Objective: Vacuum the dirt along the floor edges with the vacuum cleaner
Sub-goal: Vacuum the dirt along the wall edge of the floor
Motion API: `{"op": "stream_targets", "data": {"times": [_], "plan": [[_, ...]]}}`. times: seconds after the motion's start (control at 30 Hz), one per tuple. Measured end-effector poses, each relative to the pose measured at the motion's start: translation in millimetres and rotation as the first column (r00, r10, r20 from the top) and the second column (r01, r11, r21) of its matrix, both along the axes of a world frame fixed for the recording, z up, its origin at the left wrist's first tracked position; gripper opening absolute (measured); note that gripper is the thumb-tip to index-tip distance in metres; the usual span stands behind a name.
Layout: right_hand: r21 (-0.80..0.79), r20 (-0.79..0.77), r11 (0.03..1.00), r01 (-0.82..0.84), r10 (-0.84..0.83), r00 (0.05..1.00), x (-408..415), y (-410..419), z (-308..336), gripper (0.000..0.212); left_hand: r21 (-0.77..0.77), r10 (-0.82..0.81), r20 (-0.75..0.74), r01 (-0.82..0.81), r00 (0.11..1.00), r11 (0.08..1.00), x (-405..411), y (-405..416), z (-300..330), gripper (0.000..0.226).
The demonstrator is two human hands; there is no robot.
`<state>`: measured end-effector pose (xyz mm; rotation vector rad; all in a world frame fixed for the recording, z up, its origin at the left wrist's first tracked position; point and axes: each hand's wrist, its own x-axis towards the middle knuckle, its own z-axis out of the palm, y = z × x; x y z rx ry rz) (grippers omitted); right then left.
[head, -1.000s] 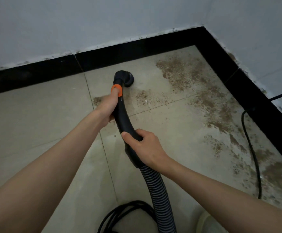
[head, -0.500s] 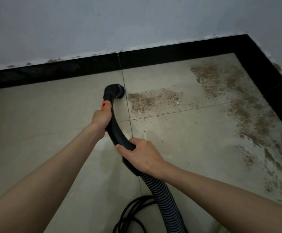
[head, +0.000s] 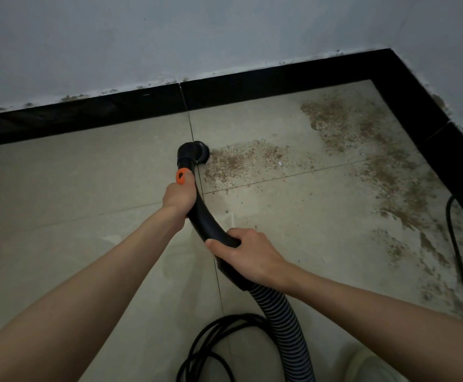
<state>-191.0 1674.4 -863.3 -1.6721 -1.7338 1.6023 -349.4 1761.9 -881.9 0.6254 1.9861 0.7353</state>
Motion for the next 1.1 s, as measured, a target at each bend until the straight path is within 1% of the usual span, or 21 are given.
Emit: {"op": "stream_targets", "data": {"times": [0.2,0.37,0.53,0.63,0.93,1.1], "plan": [[0.024,0.034,1.000,-0.013,0.012,0.999,7,0,2,0.039,-0.009,-0.014,-0.030,0.013,0.999,1.000,7,0,0,0.054],[0.006,0.013,1.000,0.007,-0.008,1.000,13,2,4,0.037,-0.028,-0.039,-0.049,0.038,0.998,0.999,13,3,5,0.053],[0.025,0.021,1.000,0.019,-0.020,1.000,17,1,4,0.037,-0.027,-0.076,-0.040,0.075,0.996,0.997,19,5,6,0.052],[0.005,0.001,0.999,0.045,-0.045,0.999,26,2,3,0.036,-0.035,-0.104,-0.029,0.103,0.994,0.994,28,8,5,0.052],[-0.038,-0.071,0.993,0.111,-0.113,0.991,36,6,-1,0.034,-0.014,-0.146,-0.074,0.145,0.987,0.989,45,19,5,0.054],[-0.018,-0.051,0.992,0.127,-0.128,0.991,44,8,-1,0.035,-0.005,-0.169,-0.059,0.169,0.984,0.986,56,23,5,0.052]]}}
